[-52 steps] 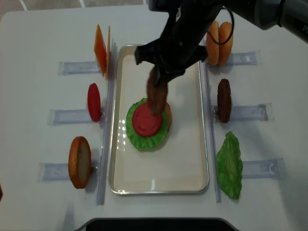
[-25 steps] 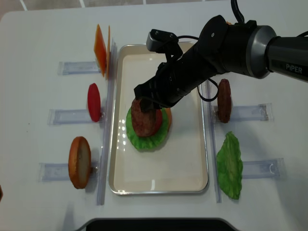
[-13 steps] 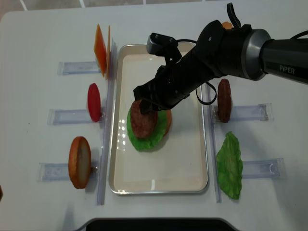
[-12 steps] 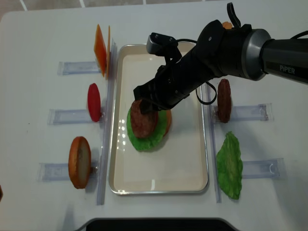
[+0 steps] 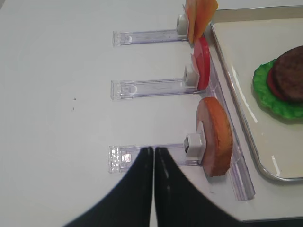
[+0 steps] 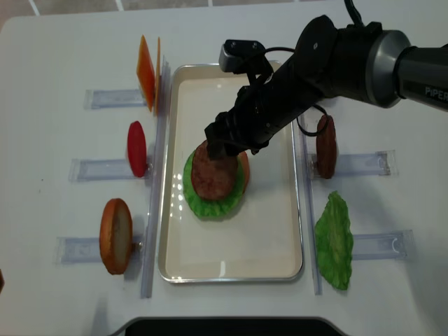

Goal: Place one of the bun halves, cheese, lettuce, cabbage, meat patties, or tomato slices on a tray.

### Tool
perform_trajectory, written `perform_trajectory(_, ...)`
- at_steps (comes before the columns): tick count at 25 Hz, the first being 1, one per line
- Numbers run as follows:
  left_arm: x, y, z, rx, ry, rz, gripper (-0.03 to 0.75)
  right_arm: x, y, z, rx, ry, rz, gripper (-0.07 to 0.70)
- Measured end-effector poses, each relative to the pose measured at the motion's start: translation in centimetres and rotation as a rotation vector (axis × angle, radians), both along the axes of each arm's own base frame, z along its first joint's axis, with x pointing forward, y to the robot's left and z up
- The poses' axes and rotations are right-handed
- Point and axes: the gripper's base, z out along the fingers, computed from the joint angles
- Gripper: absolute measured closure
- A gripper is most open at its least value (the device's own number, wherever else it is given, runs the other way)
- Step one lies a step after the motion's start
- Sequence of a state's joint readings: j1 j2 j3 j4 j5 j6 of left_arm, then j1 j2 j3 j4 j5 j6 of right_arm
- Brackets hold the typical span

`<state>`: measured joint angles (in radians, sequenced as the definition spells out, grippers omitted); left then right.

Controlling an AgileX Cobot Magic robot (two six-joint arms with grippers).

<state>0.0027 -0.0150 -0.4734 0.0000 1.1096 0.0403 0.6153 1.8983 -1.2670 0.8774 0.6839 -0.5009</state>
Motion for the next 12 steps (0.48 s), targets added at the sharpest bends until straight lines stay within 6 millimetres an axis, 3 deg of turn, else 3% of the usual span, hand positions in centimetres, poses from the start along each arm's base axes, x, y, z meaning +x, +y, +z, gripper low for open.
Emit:
perform_trajectory(9, 0.0, 0.0, 0.0, 0.000, 0.000, 0.000, 0.722, 0.7, -0.1, 5.9, 0.004, -0.073, 0.007, 0.225)
perform_trajectory(12, 0.0, 0.0, 0.0, 0.000, 0.000, 0.000, 0.722, 0.9, -0.4, 6.8, -0.052, -0.066, -0.021, 0.225)
